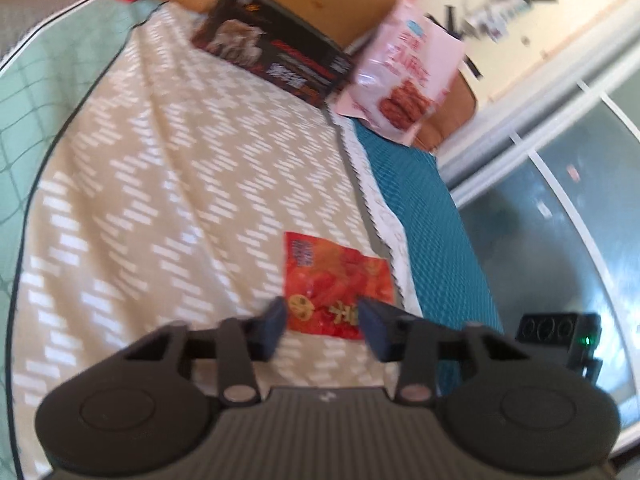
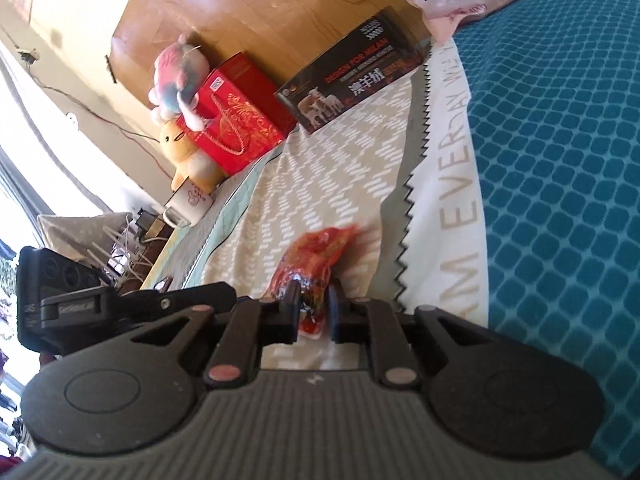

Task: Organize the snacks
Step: 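Lift the red snack bag and carry it over the tin box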

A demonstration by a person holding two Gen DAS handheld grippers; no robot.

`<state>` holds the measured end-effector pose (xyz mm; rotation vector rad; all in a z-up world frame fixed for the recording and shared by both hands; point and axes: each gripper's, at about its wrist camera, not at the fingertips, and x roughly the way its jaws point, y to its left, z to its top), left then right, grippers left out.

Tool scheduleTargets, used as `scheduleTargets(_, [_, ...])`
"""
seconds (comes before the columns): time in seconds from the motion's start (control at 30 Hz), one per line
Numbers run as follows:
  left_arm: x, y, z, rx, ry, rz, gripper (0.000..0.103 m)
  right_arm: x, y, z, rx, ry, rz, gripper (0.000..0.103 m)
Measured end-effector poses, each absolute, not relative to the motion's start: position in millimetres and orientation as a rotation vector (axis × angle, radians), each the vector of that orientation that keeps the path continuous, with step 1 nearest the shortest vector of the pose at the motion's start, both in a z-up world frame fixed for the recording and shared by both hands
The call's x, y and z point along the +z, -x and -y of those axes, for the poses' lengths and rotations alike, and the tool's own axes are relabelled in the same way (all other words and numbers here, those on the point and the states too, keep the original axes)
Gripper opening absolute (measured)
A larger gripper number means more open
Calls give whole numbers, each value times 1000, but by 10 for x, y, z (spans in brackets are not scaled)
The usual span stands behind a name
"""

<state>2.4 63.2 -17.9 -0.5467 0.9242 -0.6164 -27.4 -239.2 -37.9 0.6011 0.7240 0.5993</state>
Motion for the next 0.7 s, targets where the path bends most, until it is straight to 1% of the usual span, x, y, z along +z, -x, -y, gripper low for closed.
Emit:
scheduleTargets(0.03, [-192, -78, -652, -606, 558, -936, 17, -361, 249, 2390, 597, -594, -726, 14])
scheduleTargets(0.1, [-202, -196, -689, -619, 597, -949, 10, -300, 191, 2375, 603, -573, -720, 14])
scheduleTargets(0.17, [-185, -312, -706, -660, 647, -955, 10, -253, 105, 2371, 634, -589, -722, 11])
scheduleTargets(0.3, [11, -500, -704, -683, 642, -906, 9, -61, -107, 2327, 663, -595, -704, 10])
scheduleTargets(0.37, [108, -576, -780, -663, 660, -879, 15, 74, -220, 2335, 674, -623, -683, 10])
scheduleTargets(0.4, [153, -592, -828, -656, 663, -857, 30, 134, -265, 2348, 683, -634, -672, 10])
scheduleTargets(0.43, [183, -610, -879, -647, 668, -836, 55, 197, -300, 2360, 695, -645, -660, 10])
scheduleTargets(0.47, [190, -622, -934, -632, 680, -824, 67, 250, -329, 2380, 706, -656, -648, 10])
scheduleTargets(0.5, [179, -638, -985, -628, 702, -819, 82, 292, -353, 2399, 713, -670, -637, 10])
scheduleTargets(0.53, [165, -662, -1020, -638, 727, -815, 84, 327, -381, 2423, 724, -693, -626, 10])
scheduleTargets(0.63, [112, -757, -1080, -712, 825, -811, 83, 361, -450, 2469, 765, -768, -608, 10])
scheduleTargets(0.67, [111, -797, -1072, -729, 844, -806, 80, 356, -476, 2466, 778, -788, -608, 10])
scheduleTargets(0.7, [117, -839, -1052, -740, 849, -803, 66, 354, -514, 2442, 790, -806, -614, 10])
